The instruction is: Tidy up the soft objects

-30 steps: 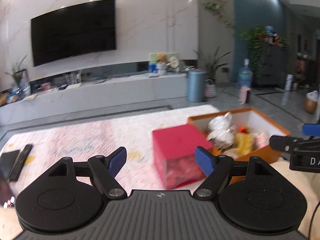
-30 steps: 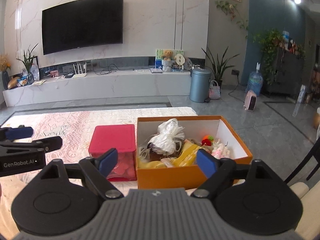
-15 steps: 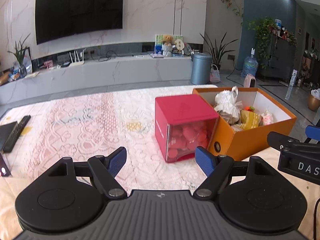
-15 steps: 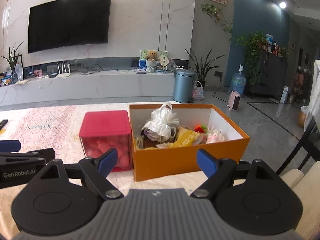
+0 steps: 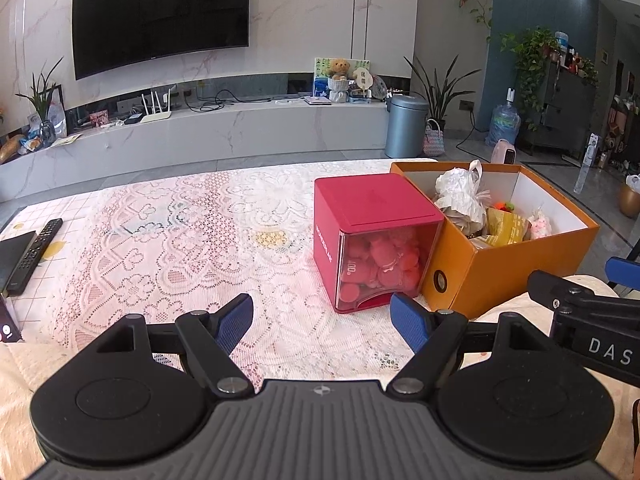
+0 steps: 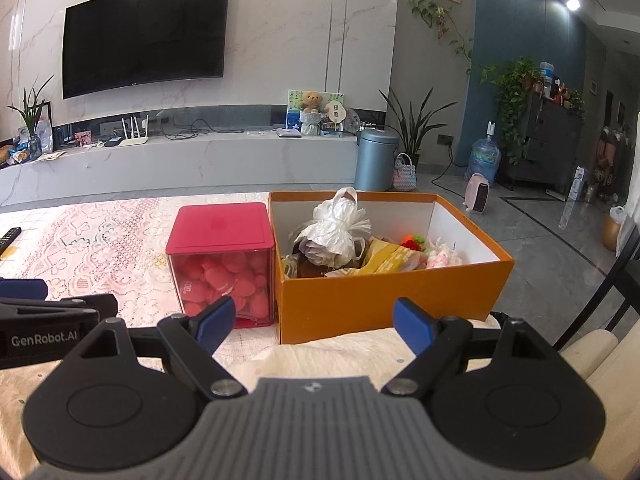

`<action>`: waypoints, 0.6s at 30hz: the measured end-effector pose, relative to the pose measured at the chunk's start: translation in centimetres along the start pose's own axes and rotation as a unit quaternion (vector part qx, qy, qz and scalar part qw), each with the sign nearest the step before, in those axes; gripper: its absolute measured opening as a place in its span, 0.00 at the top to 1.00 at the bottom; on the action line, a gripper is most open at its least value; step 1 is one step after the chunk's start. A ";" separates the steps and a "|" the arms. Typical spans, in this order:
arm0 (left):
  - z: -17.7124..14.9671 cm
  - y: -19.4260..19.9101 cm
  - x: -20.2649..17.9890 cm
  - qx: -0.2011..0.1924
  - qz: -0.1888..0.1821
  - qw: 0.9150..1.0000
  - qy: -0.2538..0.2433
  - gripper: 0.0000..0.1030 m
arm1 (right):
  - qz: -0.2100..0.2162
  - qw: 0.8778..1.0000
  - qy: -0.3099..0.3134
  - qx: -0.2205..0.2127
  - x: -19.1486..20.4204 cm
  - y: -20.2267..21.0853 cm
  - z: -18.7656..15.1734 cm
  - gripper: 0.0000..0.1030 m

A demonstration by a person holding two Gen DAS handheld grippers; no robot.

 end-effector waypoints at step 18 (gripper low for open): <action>0.0 0.0 0.1 0.002 0.003 1.000 -0.002 0.11 | 0.007 1.000 0.003 0.002 0.2 0.0 0.0 0.18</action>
Point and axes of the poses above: each gripper's, at about its wrist camera, not at the fingertips, and y roughly against the way its jaws point, x to its left, z to its top, the point moved 10 cm from there along -y, roughly the way its jaws point, and after that the axes turned 4 degrees about -y, right-handed, at the moved point
